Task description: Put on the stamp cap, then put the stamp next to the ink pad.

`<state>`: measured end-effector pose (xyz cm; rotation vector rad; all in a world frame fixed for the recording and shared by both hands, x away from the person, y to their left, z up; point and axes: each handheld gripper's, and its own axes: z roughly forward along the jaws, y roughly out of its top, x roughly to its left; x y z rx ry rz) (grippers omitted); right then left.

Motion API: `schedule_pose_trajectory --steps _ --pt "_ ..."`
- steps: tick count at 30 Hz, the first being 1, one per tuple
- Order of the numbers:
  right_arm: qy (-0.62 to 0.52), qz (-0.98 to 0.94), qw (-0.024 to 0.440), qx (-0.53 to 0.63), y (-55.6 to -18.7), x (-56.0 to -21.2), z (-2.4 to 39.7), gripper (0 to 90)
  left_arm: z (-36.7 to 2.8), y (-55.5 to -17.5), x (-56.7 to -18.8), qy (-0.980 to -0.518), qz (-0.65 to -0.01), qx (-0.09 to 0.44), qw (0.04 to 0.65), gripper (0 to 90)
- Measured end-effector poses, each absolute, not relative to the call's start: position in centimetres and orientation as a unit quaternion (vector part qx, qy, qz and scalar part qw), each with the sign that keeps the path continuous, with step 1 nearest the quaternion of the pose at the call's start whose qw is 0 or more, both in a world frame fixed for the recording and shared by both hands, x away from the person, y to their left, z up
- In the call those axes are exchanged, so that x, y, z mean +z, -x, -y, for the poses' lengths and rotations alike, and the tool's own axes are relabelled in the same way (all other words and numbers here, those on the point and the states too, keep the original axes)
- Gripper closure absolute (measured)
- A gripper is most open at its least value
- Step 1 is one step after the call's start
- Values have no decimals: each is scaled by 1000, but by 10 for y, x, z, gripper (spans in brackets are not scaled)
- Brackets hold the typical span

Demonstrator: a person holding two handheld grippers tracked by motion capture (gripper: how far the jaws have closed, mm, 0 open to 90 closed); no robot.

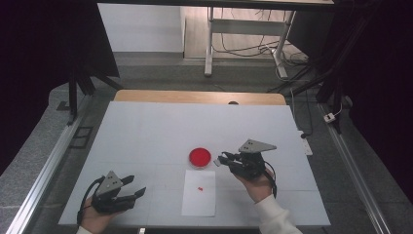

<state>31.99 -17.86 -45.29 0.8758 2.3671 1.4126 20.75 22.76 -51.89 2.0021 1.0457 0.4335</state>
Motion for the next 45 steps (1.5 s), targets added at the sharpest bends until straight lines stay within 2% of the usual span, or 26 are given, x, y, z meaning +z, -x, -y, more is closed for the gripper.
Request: schedule_pose_trajectory --steps 13,28,45 --pt "-297 -819 136 471 -334 -453 180 748 -225 -214 -521 -793 -421 167 407 324" --pt "-295 -843 149 425 -365 -459 165 747 -224 -216 -524 -796 -419 163 404 308" --pt "-300 -869 145 366 -391 -487 152 746 -222 -218 -526 -800 -422 161 395 305"
